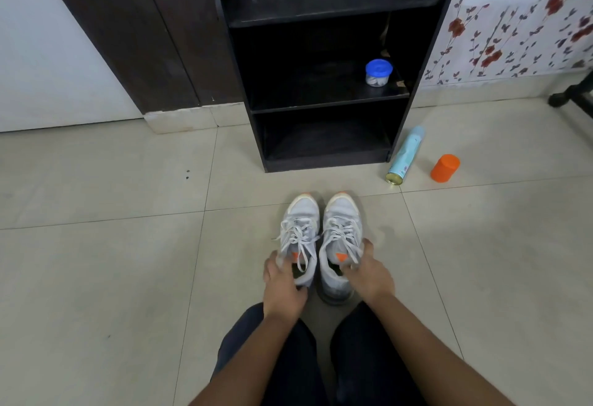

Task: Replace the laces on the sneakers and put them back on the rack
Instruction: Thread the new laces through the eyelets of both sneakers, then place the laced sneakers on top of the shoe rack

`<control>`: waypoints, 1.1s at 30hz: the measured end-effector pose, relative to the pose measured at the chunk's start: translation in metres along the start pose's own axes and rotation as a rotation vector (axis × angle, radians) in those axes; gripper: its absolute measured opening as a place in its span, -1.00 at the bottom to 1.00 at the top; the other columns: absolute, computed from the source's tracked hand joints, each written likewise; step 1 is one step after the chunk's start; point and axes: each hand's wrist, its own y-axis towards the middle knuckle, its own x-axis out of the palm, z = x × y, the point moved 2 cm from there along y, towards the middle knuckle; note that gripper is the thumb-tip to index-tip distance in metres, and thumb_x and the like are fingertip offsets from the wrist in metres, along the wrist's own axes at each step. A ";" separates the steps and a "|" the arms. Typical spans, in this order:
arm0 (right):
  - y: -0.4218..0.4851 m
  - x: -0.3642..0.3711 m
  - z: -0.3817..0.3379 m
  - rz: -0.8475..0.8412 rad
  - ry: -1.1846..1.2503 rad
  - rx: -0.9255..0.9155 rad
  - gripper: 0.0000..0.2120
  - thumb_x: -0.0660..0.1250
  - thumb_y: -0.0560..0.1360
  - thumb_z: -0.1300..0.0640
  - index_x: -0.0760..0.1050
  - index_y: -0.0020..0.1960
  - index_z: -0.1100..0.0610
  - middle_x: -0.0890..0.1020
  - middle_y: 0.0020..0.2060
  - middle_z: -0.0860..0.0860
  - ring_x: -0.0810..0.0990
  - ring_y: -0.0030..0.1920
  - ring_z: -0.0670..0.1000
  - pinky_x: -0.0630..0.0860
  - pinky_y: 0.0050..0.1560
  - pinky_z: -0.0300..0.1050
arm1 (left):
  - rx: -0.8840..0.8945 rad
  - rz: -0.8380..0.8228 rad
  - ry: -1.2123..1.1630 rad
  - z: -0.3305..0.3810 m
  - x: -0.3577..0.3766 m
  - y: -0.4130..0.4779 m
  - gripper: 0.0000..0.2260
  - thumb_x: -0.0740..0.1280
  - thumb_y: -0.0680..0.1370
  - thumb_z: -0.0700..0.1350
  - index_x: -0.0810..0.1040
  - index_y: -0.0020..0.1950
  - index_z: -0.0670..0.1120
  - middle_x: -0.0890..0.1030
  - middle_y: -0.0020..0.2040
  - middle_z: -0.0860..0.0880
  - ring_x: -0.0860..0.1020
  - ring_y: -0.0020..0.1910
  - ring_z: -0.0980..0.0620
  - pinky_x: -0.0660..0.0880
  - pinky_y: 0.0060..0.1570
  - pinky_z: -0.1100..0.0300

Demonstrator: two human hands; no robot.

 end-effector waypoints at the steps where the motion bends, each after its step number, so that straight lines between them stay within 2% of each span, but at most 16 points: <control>1: -0.008 0.001 -0.002 0.021 -0.063 -0.018 -0.36 0.24 0.50 -0.19 0.08 0.45 -0.01 0.63 0.06 0.16 0.60 0.09 0.20 0.46 0.02 -0.01 | -0.083 -0.030 -0.048 -0.004 -0.001 0.001 -0.38 0.37 0.47 -0.12 0.22 0.48 0.03 0.06 0.52 -0.16 0.10 0.50 -0.17 0.29 0.33 0.11; 2: -0.015 0.004 -0.005 0.012 -0.139 -0.034 -0.38 0.24 0.47 -0.24 0.13 0.42 -0.04 0.63 0.08 0.12 0.59 0.10 0.17 0.45 0.03 -0.03 | -0.138 -0.066 -0.063 -0.007 0.000 0.005 -0.40 0.39 0.45 -0.08 0.28 0.45 0.05 0.15 0.49 -0.19 0.21 0.46 -0.18 0.33 0.30 0.10; 4: -0.025 0.013 -0.009 -0.090 -0.278 -0.058 -0.40 0.25 0.43 -0.29 0.23 0.37 -0.08 0.60 0.15 0.07 0.56 0.16 0.13 0.45 0.10 -0.05 | -0.155 -0.126 -0.048 -0.009 0.004 0.008 -0.55 0.39 0.42 -0.04 0.44 0.30 0.02 0.47 0.26 -0.17 0.48 0.23 -0.16 0.45 0.16 0.12; 6: -0.030 0.022 -0.010 -0.161 -0.336 -0.057 -0.47 0.27 0.43 -0.25 0.34 0.31 -0.04 0.58 0.17 0.06 0.55 0.17 0.12 0.47 0.12 -0.05 | -0.134 -0.121 -0.058 -0.005 0.004 0.006 -0.70 0.39 0.42 -0.06 0.52 0.12 -0.05 0.56 0.04 -0.13 0.56 0.03 -0.13 0.47 0.01 0.14; 8: -0.032 0.025 -0.010 -0.112 -0.296 -0.074 -0.64 0.27 0.49 -0.15 0.45 0.19 0.02 0.61 0.11 0.06 0.58 0.12 0.11 0.49 0.06 -0.08 | -0.120 -0.093 -0.076 0.001 0.003 0.003 -0.77 0.40 0.42 -0.06 0.54 0.04 -0.09 0.58 -0.02 -0.13 0.56 -0.03 -0.12 0.43 -0.08 0.17; 11: -0.036 0.020 -0.007 0.004 -0.233 -0.138 -0.80 0.27 0.51 -0.03 0.49 0.04 0.08 0.63 0.00 0.06 0.59 0.04 0.11 0.47 -0.04 -0.10 | -0.084 -0.021 -0.130 0.013 0.000 -0.003 -0.80 0.40 0.42 -0.10 0.55 0.01 -0.10 0.60 -0.07 -0.11 0.56 -0.07 -0.11 0.40 -0.15 0.16; 16: -0.054 0.009 0.000 0.220 -0.175 -0.271 -0.82 0.26 0.53 0.02 0.48 0.03 0.12 0.60 -0.08 0.08 0.58 -0.07 0.13 0.47 -0.14 -0.07 | 0.007 0.156 -0.169 0.032 -0.018 -0.025 -0.89 0.37 0.45 -0.12 0.46 -0.19 -0.09 0.53 -0.18 -0.04 0.53 -0.21 -0.06 0.36 -0.29 0.16; 19: -0.064 -0.011 -0.009 0.393 -0.088 -0.380 -0.83 0.40 0.46 0.05 0.50 -0.07 0.13 0.59 -0.21 0.07 0.58 -0.24 0.13 0.40 -0.34 -0.12 | 0.095 0.308 -0.187 0.052 -0.045 -0.036 -0.84 0.41 0.44 -0.13 0.44 -0.23 -0.08 0.48 -0.15 0.06 0.46 -0.31 0.04 0.23 -0.38 0.29; 22: -0.071 -0.048 -0.033 0.564 -0.023 -0.483 -0.76 0.53 0.32 0.12 0.46 -0.20 0.12 0.56 -0.34 0.04 0.54 -0.39 0.11 0.27 -0.44 -0.20 | 0.207 0.423 -0.213 0.077 -0.085 -0.040 -0.85 0.45 0.43 -0.11 0.47 -0.20 -0.05 0.50 -0.11 0.08 0.48 -0.32 0.06 0.26 -0.37 0.27; 25: -0.080 -0.094 -0.063 0.722 0.046 -0.589 -0.72 0.54 0.29 0.13 0.44 -0.17 0.08 0.54 -0.37 0.02 0.53 -0.40 0.10 0.27 -0.43 -0.22 | 0.302 0.530 -0.191 0.103 -0.129 -0.043 -0.86 0.45 0.43 -0.09 0.50 -0.15 -0.05 0.53 -0.11 0.05 0.51 -0.31 -0.02 0.35 -0.36 0.17; 27: -0.087 -0.124 -0.083 0.796 0.096 -0.663 -0.70 0.52 0.31 0.13 0.40 -0.13 0.05 0.53 -0.37 0.01 0.52 -0.37 0.11 0.29 -0.43 -0.20 | 0.339 0.594 -0.167 0.123 -0.162 -0.047 -0.85 0.43 0.45 -0.08 0.49 -0.12 -0.07 0.53 -0.13 0.01 0.52 -0.29 -0.08 0.31 -0.37 0.15; 30: -0.088 -0.165 -0.113 0.842 0.121 -0.730 -0.76 0.47 0.36 0.10 0.44 -0.08 0.09 0.54 -0.33 0.01 0.54 -0.32 0.13 0.32 -0.39 -0.16 | 0.371 0.659 -0.104 0.150 -0.208 -0.045 -0.84 0.39 0.48 -0.05 0.46 -0.08 -0.08 0.52 -0.14 -0.01 0.52 -0.25 -0.12 0.23 -0.35 0.14; 33: -0.082 -0.210 -0.153 0.844 0.073 -0.774 -0.76 0.39 0.43 0.02 0.45 0.04 0.08 0.53 -0.31 -0.01 0.55 -0.27 0.10 0.38 -0.34 -0.11 | 0.414 0.691 -0.104 0.177 -0.261 -0.025 -0.86 0.37 0.49 -0.07 0.48 -0.02 -0.05 0.52 -0.10 -0.01 0.53 -0.15 -0.10 0.28 -0.29 0.13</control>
